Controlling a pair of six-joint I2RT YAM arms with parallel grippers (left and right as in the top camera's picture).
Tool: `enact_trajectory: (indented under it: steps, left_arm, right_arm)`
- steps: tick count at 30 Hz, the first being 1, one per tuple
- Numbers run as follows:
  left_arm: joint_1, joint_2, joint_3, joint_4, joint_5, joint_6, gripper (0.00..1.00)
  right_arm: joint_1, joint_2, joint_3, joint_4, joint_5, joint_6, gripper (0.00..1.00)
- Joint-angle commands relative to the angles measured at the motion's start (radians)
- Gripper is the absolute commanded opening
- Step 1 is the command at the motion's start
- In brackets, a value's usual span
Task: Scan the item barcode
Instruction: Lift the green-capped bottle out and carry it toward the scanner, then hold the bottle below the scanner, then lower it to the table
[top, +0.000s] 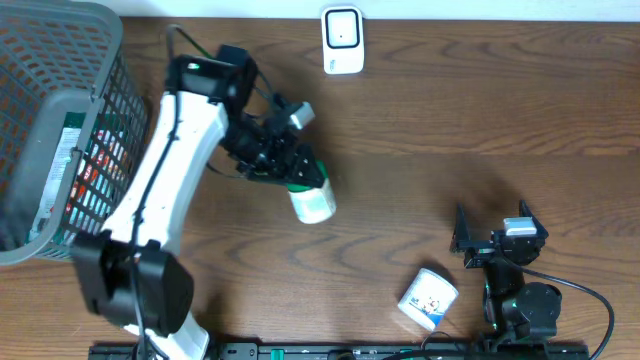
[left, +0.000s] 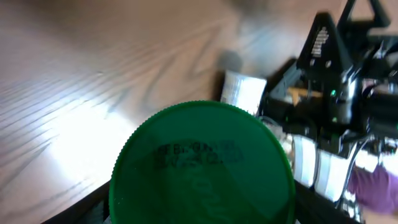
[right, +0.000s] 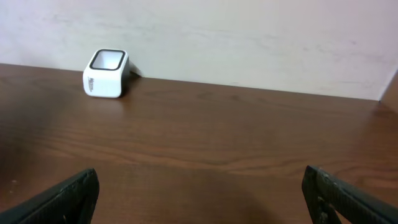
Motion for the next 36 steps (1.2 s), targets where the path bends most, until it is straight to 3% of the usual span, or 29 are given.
enact_trajectory:
  steps: [1, 8, 17, 23, 28, 32, 36]
  left_arm:
    - [-0.041, 0.051, -0.040, 0.013, 0.085, 0.103, 0.67]
    - [-0.103, 0.169, -0.113, 0.041, 0.238, 0.306, 0.67]
    - [-0.104, 0.251, -0.134, 0.028, 0.308, 0.505, 0.67]
    - [-0.104, 0.251, -0.177, 0.042, 0.280, 0.529, 0.66]
    - [-0.104, 0.251, -0.203, 0.038, 0.286, 0.663, 0.67]
    - [-0.104, 0.251, -0.204, -0.013, 0.330, 0.850, 0.67]
    - [-0.104, 0.251, -0.204, 0.008, 0.327, 0.872, 0.67]
  right_arm:
    - [0.003, -0.005, -0.001, -0.003, 0.005, 0.012, 0.99]
    - [0.003, -0.005, -0.001, -0.003, 0.005, 0.012, 0.99]
    - [0.003, -0.005, -0.001, -0.003, 0.005, 0.012, 0.99]
    - [0.003, -0.005, -0.001, -0.003, 0.005, 0.012, 0.99]
    - [0.003, -0.005, -0.001, -0.003, 0.005, 0.011, 0.99]
    - [0.003, -0.005, -0.001, -0.003, 0.005, 0.012, 0.99]
    - [0.003, -0.005, -0.001, -0.003, 0.005, 0.012, 0.99]
